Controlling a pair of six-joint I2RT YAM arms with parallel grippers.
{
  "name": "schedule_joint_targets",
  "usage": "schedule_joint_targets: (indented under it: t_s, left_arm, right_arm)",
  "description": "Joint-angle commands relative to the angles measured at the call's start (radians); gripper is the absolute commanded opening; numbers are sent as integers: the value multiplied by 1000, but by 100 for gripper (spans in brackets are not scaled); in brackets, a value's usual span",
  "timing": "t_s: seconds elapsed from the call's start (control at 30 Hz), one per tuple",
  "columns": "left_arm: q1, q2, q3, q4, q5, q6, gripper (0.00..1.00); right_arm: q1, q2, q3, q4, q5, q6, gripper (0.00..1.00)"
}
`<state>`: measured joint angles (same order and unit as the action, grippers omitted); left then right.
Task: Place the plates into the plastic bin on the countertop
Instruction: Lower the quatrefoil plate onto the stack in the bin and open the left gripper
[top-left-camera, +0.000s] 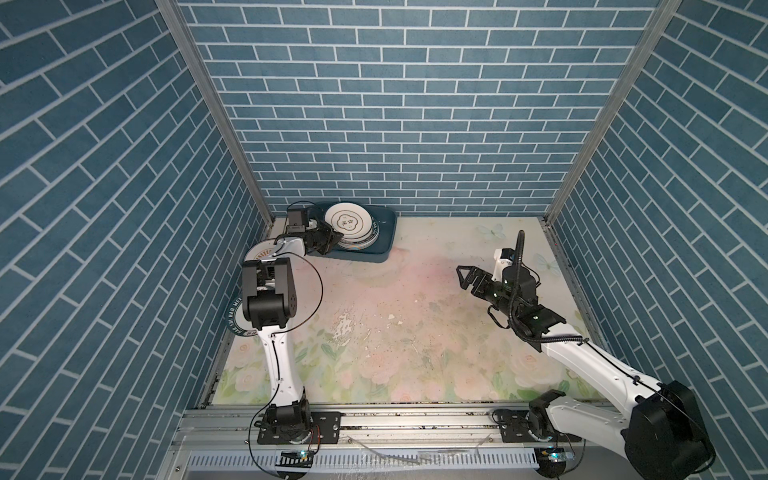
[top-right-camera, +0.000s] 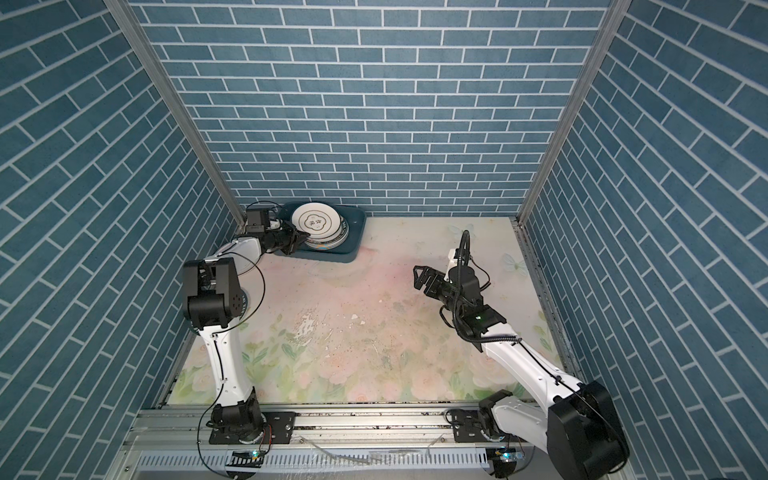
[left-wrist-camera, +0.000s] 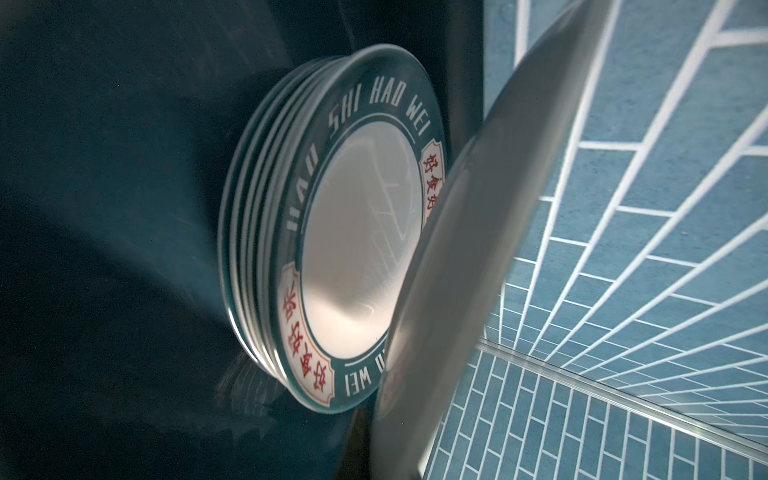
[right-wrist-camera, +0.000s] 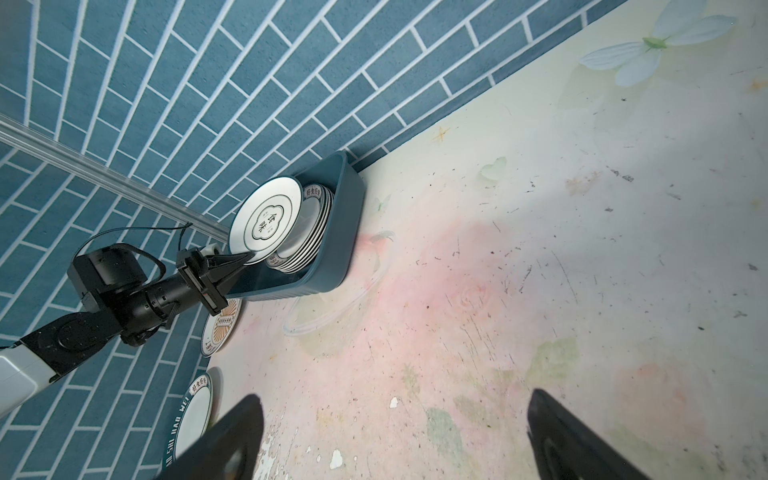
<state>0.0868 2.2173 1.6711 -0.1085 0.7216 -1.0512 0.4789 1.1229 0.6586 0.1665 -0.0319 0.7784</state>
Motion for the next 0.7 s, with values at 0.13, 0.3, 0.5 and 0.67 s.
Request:
schedule_joint_targets:
  t_s: [0.13,0.3,0.5,0.67]
  left_arm:
    - [-15,66,98,-23,16,21,0]
    - [-23,100,123,-26,24,20,0]
    - [-25,127,154,-45,26,22,0]
    - [-28,151,187,-78,35,34,0]
  right_arm:
    - [-22,17,29,22,-15,2,98]
    - [-32,31,27,24,-17,13,99]
    - [-42,37,26,22,-22,22,98]
    - [-47,40,24,22,-22,27,98]
